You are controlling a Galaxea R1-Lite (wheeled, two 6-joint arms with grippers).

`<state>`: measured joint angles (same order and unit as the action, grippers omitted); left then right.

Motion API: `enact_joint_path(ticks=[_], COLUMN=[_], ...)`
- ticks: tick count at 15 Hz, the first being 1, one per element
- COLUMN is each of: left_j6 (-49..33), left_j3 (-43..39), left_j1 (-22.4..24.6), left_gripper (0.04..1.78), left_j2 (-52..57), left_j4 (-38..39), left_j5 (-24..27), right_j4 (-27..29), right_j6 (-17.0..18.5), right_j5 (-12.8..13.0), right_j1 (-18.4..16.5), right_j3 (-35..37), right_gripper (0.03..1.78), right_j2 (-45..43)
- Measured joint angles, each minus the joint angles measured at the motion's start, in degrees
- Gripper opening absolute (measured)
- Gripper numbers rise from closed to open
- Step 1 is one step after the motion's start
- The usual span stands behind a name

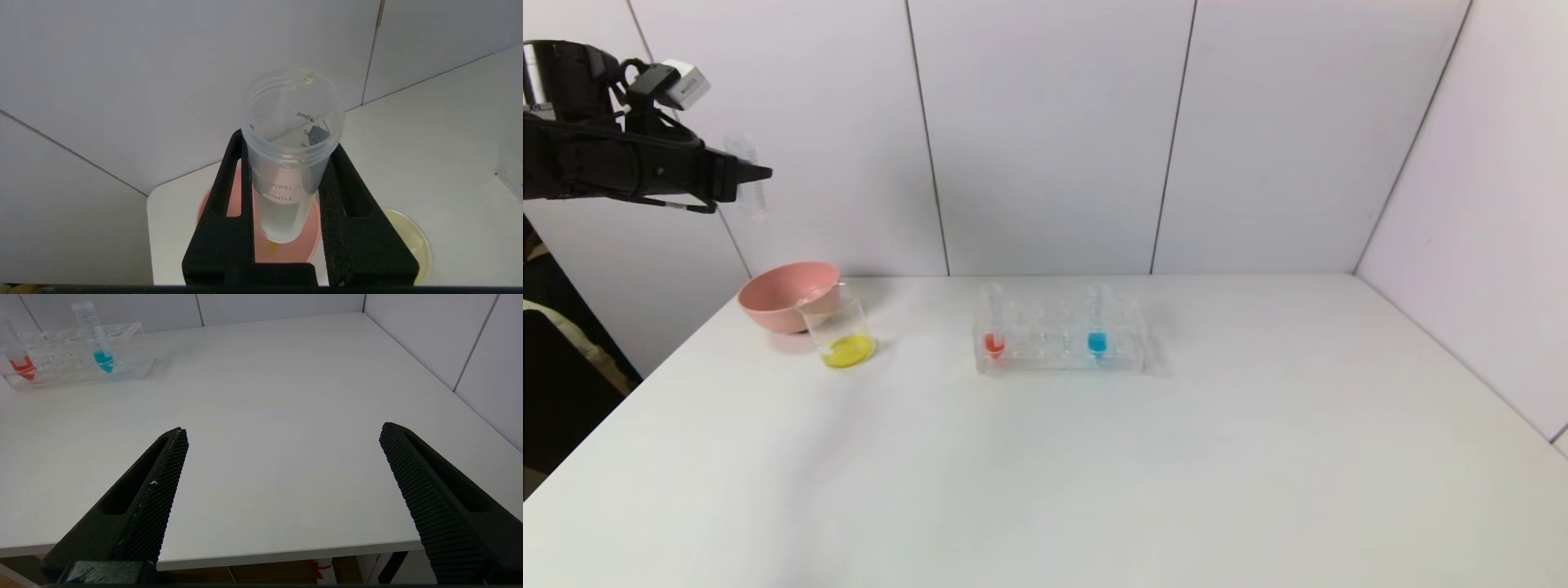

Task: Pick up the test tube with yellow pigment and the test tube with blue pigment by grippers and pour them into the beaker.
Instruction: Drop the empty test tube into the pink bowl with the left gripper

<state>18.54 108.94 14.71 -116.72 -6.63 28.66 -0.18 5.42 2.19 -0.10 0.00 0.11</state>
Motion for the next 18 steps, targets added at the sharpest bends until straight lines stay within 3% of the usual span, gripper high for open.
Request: enact_joint_path(ticks=[3, 7, 14, 16, 18], left_j6=[-5.5, -6.9, -6.9, -6.8, -6.8], left_j3=[-4.0, -11.3, -15.5, -15.7, -15.7], left_j1=[0.3, 1.3, 2.1, 2.3, 2.3], left_gripper=[0.47, 0.47, 0.49, 0.58, 0.79], left_j2=[0.0, 0.1, 0.5, 0.5, 0.3], left_j4=[5.1, 9.8, 10.1, 10.1, 10.2], left_j5=[0.0, 0.0, 0.0, -0.1, -0.1], right_j4=[0.0, 0.0, 0.0, 0.0, 0.0], right_j6=[0.0, 0.0, 0.0, 0.0, 0.0], right_j5=[0.0, 0.0, 0.0, 0.0, 0.0], right_j1=[0.0, 0.0, 0.0, 0.0, 0.0], right_j3=[0.0, 0.0, 0.0, 0.0, 0.0], right_gripper=[1.71, 1.71, 1.71, 1.71, 1.71], right_j2=[0.0, 0.0, 0.0, 0.0, 0.0])
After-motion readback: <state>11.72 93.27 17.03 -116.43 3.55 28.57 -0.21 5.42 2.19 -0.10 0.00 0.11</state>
